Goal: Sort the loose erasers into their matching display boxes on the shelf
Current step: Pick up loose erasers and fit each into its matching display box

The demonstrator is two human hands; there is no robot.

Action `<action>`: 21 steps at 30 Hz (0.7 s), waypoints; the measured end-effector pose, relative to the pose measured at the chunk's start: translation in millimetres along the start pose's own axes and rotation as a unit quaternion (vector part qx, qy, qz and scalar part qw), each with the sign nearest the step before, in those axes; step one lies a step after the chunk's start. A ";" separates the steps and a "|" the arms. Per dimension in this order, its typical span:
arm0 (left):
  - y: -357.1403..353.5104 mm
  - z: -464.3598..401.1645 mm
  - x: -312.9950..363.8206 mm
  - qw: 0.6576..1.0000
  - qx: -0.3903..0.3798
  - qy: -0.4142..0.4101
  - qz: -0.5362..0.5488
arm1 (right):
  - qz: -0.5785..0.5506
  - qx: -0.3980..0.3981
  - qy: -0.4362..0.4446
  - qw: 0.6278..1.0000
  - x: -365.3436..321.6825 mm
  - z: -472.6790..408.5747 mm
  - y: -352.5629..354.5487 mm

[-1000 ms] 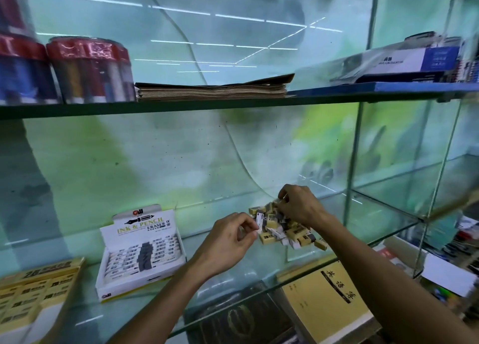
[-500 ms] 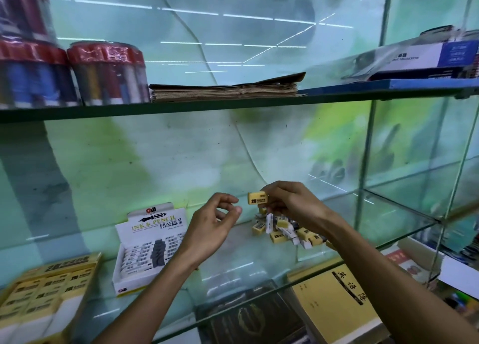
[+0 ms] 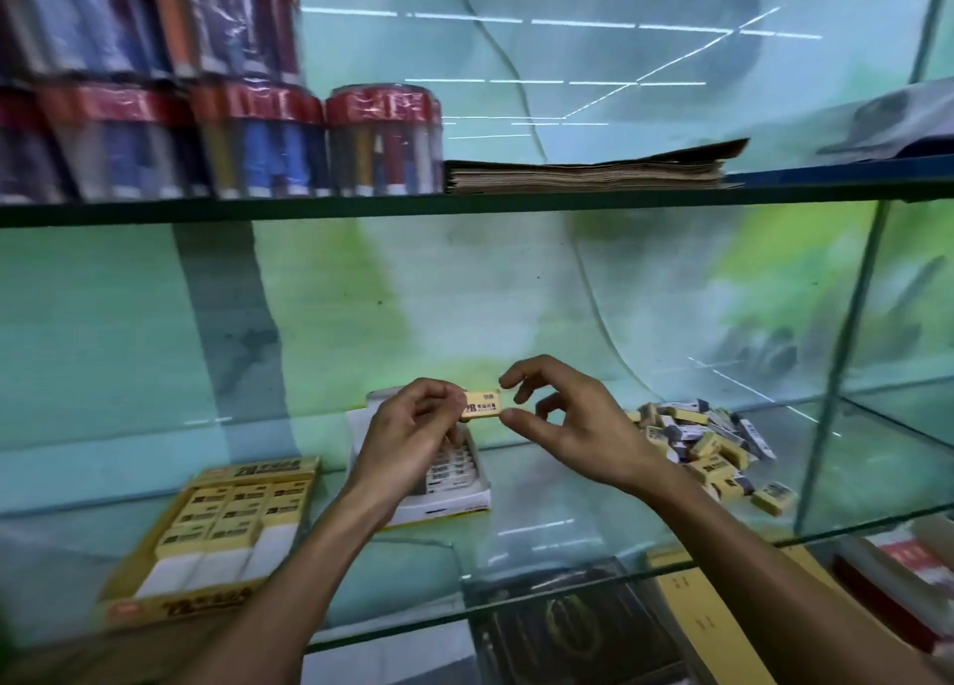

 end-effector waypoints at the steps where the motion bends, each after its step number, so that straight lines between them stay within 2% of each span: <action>1: 7.0 2.3 1.3 1.000 0.002 0.002 -0.006 | 0.030 0.003 0.044 0.999 -5.5 -1.6 -5.7; 3: 19.5 6.8 4.7 1.000 0.006 0.002 -0.020 | 0.076 0.008 0.118 0.990 -14.0 -5.8 -18.0; 5: 31.4 12.0 7.5 0.999 0.011 0.000 -0.036 | 0.098 0.005 0.147 0.984 -20.9 -10.5 -29.7; 11: 72.7 26.4 19.2 0.996 0.030 -0.010 -0.082 | 0.075 -0.037 0.136 0.987 -47.3 -23.9 -60.7; 15: 111.1 35.4 36.0 0.987 0.099 -0.059 -0.111 | 0.079 -0.101 0.095 0.987 -70.4 -31.0 -89.3; 21: 155.2 49.9 53.0 0.979 0.144 -0.086 -0.113 | 0.093 -0.204 0.113 0.968 -111.2 -38.3 -136.0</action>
Point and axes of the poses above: each hand's wrist, its own z-axis away from the middle knuckle, its own y-axis out of the back of the hand, x = y × z, the point moved 3 cm from there along -z, towards the middle knuckle, and after that the axes turned 14 degrees about z, right-handed, at the moved point
